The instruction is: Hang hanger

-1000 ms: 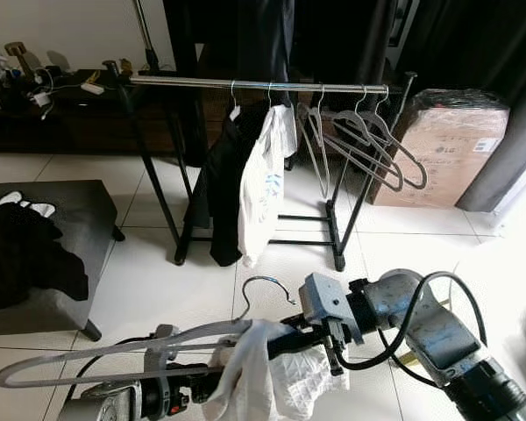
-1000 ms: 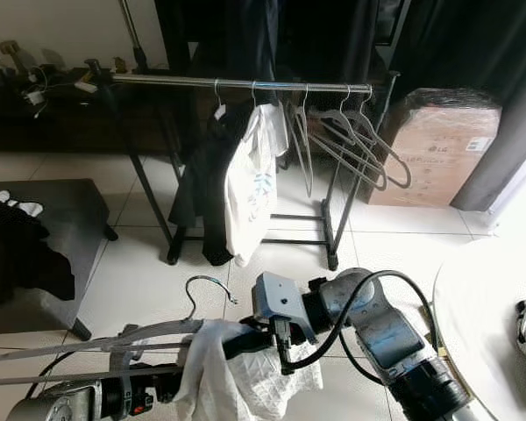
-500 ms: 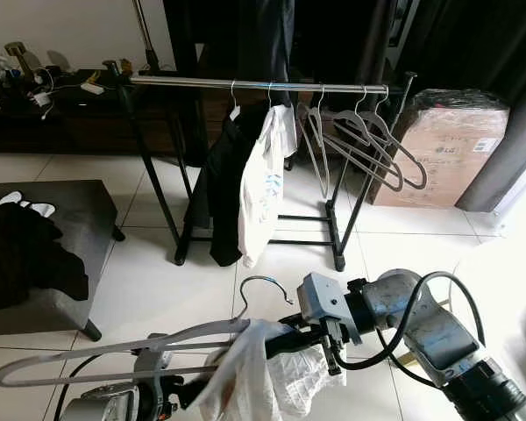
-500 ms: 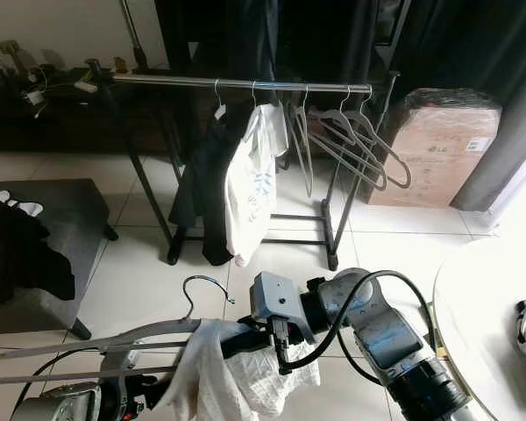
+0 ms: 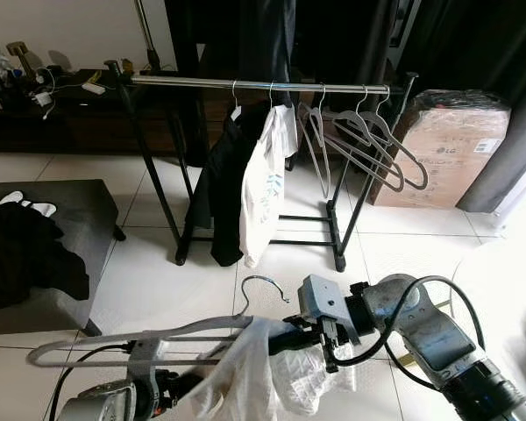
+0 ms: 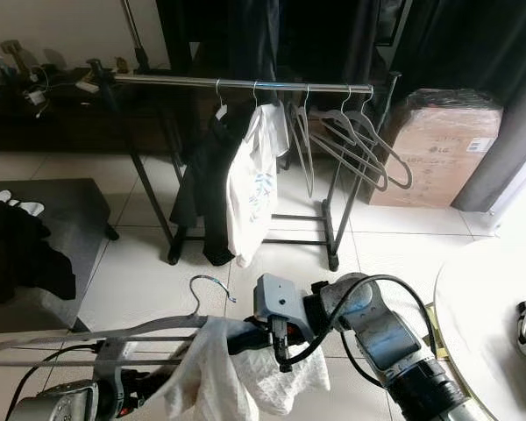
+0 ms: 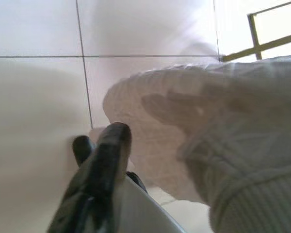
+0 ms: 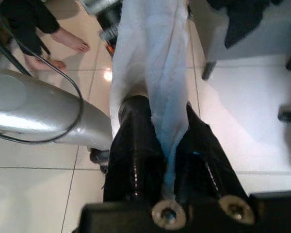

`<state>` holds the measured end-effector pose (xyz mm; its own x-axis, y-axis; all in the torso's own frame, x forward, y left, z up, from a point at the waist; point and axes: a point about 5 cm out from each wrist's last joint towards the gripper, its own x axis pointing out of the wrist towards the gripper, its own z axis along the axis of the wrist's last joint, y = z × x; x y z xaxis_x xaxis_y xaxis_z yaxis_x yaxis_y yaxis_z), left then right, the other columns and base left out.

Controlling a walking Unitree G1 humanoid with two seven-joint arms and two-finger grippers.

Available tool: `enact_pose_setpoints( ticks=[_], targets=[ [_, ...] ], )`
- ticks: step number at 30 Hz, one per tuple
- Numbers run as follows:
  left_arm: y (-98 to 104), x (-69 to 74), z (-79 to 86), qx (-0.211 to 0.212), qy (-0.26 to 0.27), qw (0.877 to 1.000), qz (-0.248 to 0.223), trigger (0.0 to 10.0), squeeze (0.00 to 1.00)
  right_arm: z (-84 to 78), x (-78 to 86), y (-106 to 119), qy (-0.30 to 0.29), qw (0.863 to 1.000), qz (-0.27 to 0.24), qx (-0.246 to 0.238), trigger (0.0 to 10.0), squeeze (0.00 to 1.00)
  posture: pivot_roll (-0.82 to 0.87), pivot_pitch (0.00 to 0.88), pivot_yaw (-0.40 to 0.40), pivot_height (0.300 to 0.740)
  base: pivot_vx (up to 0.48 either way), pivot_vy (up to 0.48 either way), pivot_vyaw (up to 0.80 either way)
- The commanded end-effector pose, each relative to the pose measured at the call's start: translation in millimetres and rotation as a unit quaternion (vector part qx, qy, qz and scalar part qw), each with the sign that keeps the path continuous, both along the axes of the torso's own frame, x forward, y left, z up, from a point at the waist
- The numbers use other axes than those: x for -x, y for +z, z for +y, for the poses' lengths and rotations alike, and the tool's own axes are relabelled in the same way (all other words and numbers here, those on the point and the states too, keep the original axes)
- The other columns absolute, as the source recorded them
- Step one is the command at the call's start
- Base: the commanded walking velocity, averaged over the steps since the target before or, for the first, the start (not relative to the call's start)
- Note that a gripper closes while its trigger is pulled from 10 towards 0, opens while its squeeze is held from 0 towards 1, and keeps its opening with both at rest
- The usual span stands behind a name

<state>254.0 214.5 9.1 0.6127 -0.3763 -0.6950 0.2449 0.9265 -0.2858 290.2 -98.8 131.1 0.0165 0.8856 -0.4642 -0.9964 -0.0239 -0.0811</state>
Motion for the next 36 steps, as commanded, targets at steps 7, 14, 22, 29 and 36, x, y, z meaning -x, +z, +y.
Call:
enact_pose_setpoints(
  ticks=[7, 14, 22, 29, 36],
  targets=[
    [-3.1, 10.7, 13.9, -0.021, 0.024, 0.999, 0.006, 0.0, 0.0, -21.8, -10.1, -3.8, -0.055, 0.998, -0.013, 0.018, 0.0, 0.0, 0.07, 0.158, -0.03, 0.74, 0.0, 0.0, 0.0],
    [-6.2, 18.8, 17.7, -0.043, 0.013, 0.999, 0.013, 0.0, 0.0, -45.7, -15.3, -9.5, -0.094, 0.995, -0.013, 0.041, 0.0, 0.0, 0.07, 0.158, -0.031, 0.74, 0.0, 0.0, 0.0],
    [-6.6, 23.2, 23.2, -0.063, 0.015, 0.998, 0.014, 0.0, 0.0, -79.3, -17.0, -9.2, -0.117, 0.991, -0.009, 0.063, 0.0, 0.0, 0.07, 0.161, -0.033, 0.74, 0.0, 0.0, 0.0],
    [-7.7, 25.6, 30.0, -0.085, 0.021, 0.996, 0.018, 0.0, 0.0, -107.5, -14.2, -13.3, -0.122, 0.986, -0.005, 0.113, 0.0, 0.0, 0.07, 0.162, -0.034, 0.74, 0.0, 0.0, 0.0],
    [-8.2, 25.3, 31.7, -0.091, 0.023, 0.995, 0.018, 0.0, 0.0, -117.8, -7.7, -21.7, -0.083, 0.979, -0.02, 0.185, 0.0, 0.0, 0.06, 0.162, -0.032, 0.74, 0.0, 0.0, 0.0]
  ],
)
